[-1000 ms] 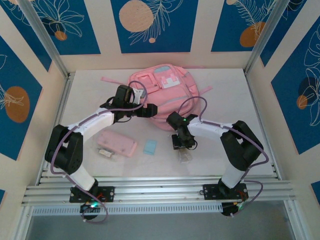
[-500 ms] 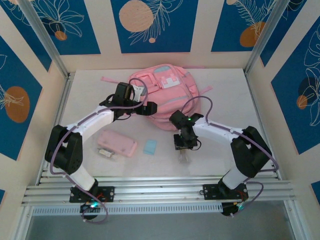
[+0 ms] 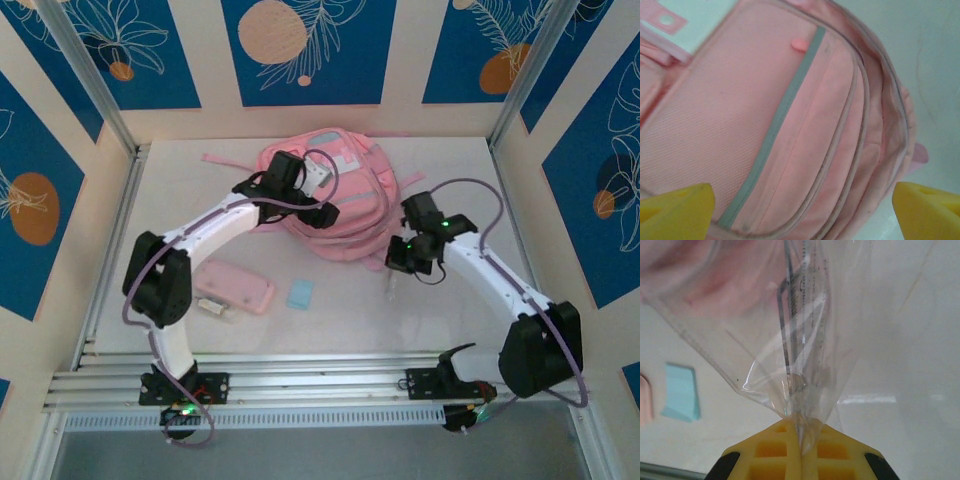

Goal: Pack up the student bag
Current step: Pick up the loose stationery at the center of the table, then open the student bag at the top-center of the table.

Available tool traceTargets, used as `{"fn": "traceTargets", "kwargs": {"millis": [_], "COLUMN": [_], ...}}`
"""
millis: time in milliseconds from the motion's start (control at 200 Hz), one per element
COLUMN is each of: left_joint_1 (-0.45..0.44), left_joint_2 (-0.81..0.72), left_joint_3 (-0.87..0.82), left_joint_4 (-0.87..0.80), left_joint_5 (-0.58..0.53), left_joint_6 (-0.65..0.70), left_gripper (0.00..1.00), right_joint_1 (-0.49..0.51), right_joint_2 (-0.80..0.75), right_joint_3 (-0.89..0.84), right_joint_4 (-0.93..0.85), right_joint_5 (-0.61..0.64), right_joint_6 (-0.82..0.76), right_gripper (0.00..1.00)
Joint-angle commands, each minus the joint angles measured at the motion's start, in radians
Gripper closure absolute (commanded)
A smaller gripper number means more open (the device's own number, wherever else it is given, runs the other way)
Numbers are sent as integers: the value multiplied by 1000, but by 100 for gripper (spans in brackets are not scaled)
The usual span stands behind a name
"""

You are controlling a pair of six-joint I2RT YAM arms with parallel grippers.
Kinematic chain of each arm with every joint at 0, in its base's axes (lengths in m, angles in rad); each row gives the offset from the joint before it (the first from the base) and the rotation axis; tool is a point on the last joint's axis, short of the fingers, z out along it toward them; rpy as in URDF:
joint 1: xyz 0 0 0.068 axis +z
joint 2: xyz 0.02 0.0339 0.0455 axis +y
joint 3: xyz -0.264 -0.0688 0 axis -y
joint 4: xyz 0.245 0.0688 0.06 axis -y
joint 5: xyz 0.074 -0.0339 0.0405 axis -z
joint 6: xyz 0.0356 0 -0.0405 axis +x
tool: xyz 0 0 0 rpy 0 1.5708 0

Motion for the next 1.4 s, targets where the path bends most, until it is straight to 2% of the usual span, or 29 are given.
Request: {"fn": "traceTargets", "kwargs": {"millis": [0,180,330,455,555,635,645,675,795,1100,1395], "left_joint_1": [-43,-98,-105,-102,-91,-82,-81,-77,-59,8,98], "left_joint_2": [73,191,275,340,371,391,393,394,368,210,183], "left_joint_3": [80,185,241,281,323,370,375,382,396,441,520], "left_joint_4": [-101,-158,-172,-178,-197,-241,-245,-250,-268,-296,-258], "left_joint_5": [-72,-224,-298,-366,-346,-304,-301,-301,-247,-11,190], "left_joint_6": [120,219,266,291,290,282,281,273,235,24,-132], "left_gripper": [9,10,11,17,38,60,68,100,100,100,100], "right_joint_1": [-83,-205,-250,-271,-282,-292,-293,-298,-305,-303,-236], "right_joint_2": [-47,-88,-111,-130,-145,-156,-157,-161,-178,-168,-79], "right_joint_3": [-33,-71,-102,-119,-122,-120,-118,-117,-108,-101,-125], "right_joint_4": [57,134,152,157,160,158,159,162,182,310,615], "right_joint_5": [-106,-198,-240,-257,-269,-272,-274,-279,-311,-384,-364], "right_joint_6": [-27,-13,-10,-10,-12,-13,-14,-13,-7,92,315], "right_gripper": [100,100,100,100,100,100,100,100,100,100,100]}}
